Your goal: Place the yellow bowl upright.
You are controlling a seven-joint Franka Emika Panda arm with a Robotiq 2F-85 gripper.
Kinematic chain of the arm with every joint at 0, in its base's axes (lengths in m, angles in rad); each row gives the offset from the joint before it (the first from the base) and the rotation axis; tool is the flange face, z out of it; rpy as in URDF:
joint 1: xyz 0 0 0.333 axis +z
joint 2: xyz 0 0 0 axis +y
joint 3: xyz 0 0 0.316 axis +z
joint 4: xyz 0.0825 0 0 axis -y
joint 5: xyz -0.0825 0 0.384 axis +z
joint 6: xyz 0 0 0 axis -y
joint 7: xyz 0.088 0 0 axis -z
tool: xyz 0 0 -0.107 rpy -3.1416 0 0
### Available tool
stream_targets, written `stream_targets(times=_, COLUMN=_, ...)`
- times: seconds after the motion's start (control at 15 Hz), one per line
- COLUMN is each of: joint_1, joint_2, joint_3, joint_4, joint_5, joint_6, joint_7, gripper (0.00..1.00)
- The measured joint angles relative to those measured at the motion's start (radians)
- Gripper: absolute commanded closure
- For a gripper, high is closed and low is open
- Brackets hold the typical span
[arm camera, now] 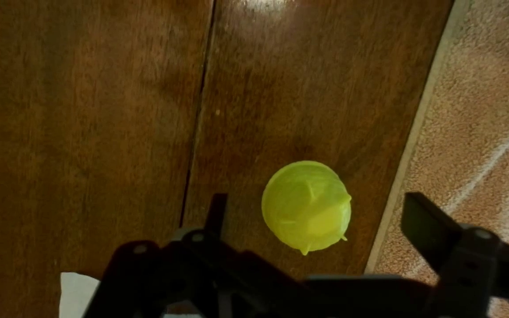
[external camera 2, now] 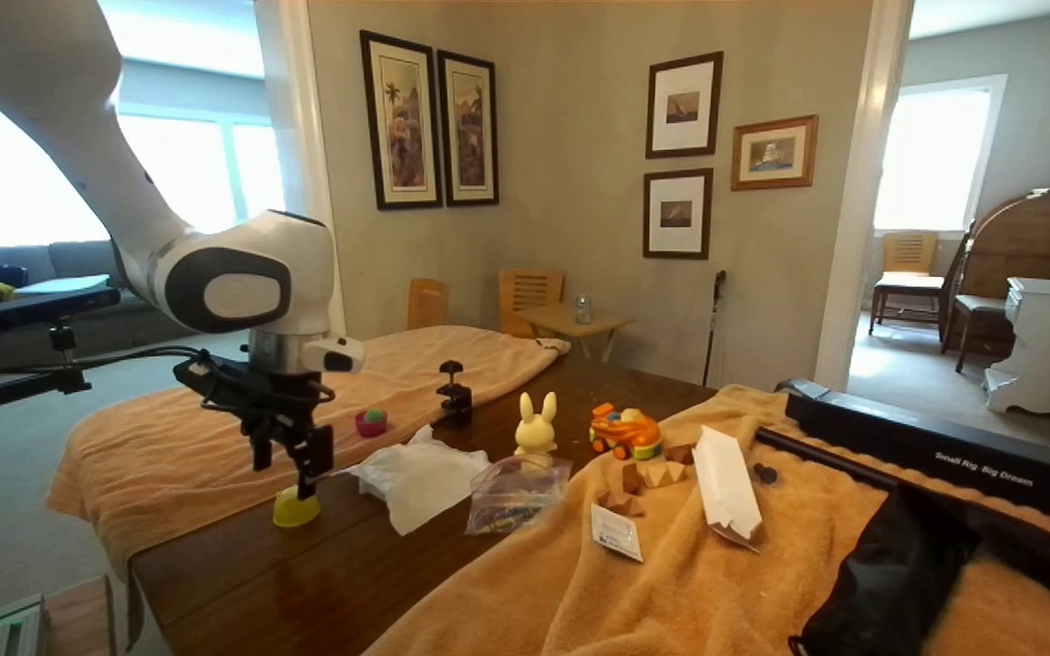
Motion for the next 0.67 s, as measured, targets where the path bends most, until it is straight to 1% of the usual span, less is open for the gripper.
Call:
stream_targets(times=0.13, joint_1=0.0, joint_2=0.011, joint_3=0.007, joint_4=0.0, joint_5=0.0, joint_6=0.012, joint_7=-0.003, gripper=0.0)
stream_targets(times=0.47, joint_1=0.0, joint_2=0.056, joint_3=0.015, joint_4=0.0, joint_5=-0.005, joint_6=0.105, joint_7=-0.004, gripper=0.0)
stream_targets(times=0.67, joint_1=0.0, joint_2=0.087, joint_3=0.024, joint_4=0.005, joint_5=-0.004, joint_6=0.141, joint_7=-0.008, gripper=0.0)
